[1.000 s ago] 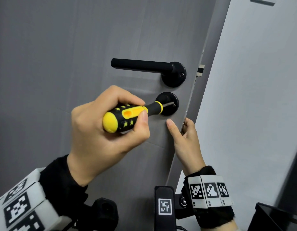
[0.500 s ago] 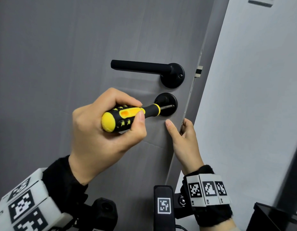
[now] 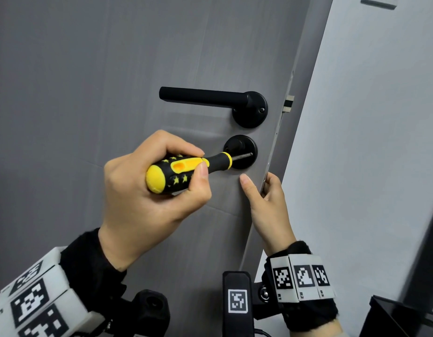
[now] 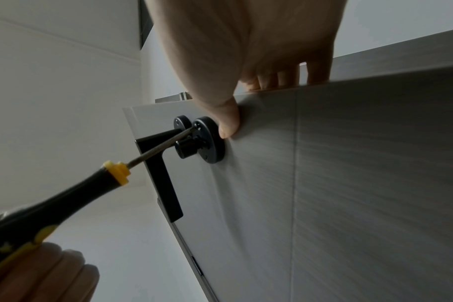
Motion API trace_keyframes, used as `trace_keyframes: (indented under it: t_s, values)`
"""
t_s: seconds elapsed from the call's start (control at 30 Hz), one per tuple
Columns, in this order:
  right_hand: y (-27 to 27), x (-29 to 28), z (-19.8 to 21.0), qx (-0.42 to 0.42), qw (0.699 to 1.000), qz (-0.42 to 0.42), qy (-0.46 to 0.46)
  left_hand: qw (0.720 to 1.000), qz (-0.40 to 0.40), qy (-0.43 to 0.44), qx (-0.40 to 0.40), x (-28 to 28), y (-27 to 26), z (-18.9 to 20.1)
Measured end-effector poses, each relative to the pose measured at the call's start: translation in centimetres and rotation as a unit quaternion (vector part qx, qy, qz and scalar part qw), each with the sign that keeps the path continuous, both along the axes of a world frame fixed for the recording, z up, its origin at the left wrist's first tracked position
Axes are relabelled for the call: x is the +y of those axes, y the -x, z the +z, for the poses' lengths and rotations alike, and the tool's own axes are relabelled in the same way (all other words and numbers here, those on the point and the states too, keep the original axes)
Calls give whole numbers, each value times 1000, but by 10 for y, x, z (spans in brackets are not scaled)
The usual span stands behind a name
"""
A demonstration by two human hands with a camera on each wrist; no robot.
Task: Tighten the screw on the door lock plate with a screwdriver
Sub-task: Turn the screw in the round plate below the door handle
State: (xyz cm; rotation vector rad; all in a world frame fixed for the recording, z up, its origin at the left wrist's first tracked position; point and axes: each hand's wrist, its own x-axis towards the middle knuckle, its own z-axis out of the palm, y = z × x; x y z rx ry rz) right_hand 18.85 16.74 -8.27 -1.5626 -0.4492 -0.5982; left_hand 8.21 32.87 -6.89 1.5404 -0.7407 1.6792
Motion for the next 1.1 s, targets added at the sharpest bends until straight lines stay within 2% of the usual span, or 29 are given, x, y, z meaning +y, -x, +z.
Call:
trace_keyframes:
  t_s: [0.67, 0.97, 1.1]
  values:
    - [4, 3, 2, 1, 1000, -17, 1, 1000, -2, 7, 1, -2, 1, 0]
    - [1, 2, 0, -2, 1000, -21, -1, 995, -36, 92, 21, -12, 2, 3]
    - [0, 2, -1, 3, 1000, -21, -6, 995, -34, 89, 24, -15, 4, 4]
